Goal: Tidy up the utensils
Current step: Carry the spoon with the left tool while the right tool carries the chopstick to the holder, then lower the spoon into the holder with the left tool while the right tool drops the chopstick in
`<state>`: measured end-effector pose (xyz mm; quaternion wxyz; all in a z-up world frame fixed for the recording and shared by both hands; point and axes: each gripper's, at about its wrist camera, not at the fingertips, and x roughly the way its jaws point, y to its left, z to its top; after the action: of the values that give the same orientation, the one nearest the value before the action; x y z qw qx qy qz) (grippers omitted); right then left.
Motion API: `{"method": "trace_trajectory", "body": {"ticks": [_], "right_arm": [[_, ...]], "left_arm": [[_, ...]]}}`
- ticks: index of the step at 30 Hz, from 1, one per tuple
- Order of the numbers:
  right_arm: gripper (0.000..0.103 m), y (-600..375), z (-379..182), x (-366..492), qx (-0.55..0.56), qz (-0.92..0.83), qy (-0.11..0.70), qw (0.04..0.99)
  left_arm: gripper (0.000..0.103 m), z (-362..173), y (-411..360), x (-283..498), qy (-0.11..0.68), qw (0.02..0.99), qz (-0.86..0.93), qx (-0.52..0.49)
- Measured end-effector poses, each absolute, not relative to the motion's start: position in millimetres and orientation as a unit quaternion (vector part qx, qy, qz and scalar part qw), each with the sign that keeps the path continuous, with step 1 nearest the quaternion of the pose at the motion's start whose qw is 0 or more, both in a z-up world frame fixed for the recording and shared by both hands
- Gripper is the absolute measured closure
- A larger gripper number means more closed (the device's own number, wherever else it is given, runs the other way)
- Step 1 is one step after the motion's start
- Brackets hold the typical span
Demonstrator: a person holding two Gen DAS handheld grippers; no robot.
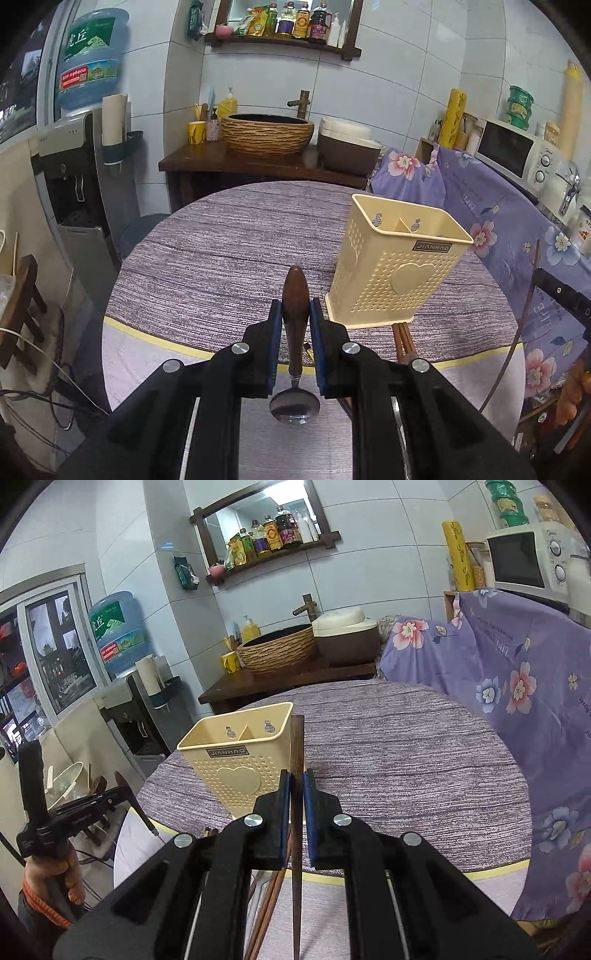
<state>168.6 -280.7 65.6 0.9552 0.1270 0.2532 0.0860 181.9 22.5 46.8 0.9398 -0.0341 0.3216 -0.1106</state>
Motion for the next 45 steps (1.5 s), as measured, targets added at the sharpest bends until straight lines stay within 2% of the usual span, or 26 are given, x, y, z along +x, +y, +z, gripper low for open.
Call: {"method": "trace_trajectory", "body": {"ticks": [12, 20, 27, 32, 37, 45], "right_arm": [[0.095, -292.5, 84.6, 159.4, 0.109, 0.076, 0.229, 0.964], [0.095, -297.2, 115.7, 179.5, 0.082, 0.054, 0.206, 0.974], [0.095, -291.6, 193.6, 205.1, 0.052, 0.051, 0.156, 0.985], [0.095, -280.6, 245.7, 220.4, 0.071, 0.076, 0.126, 0.986], [0.095, -263.7, 245.5, 231.4, 0.084, 0.094, 0.127, 0.984], [0.095, -249.4, 176.0, 253.7, 0.093, 0.088, 0.174, 0.976]], "left_arm": [[0.087, 63.8, 33.7, 176.0, 0.292, 0.949, -0.112, -0.035], [0.087, 98.5, 37.1, 197.4, 0.269, 0.956, -0.112, -0.038], [0.087, 178.6, 20.4, 214.4, 0.21, 0.968, -0.134, -0.036], [0.087, 212.4, -8.2, 228.6, 0.191, 0.967, -0.161, -0.042], [0.087, 197.8, -38.5, 243.6, 0.2, 0.963, -0.175, -0.038], [0.087, 123.3, -62.5, 260.1, 0.258, 0.949, -0.178, -0.033]]}}
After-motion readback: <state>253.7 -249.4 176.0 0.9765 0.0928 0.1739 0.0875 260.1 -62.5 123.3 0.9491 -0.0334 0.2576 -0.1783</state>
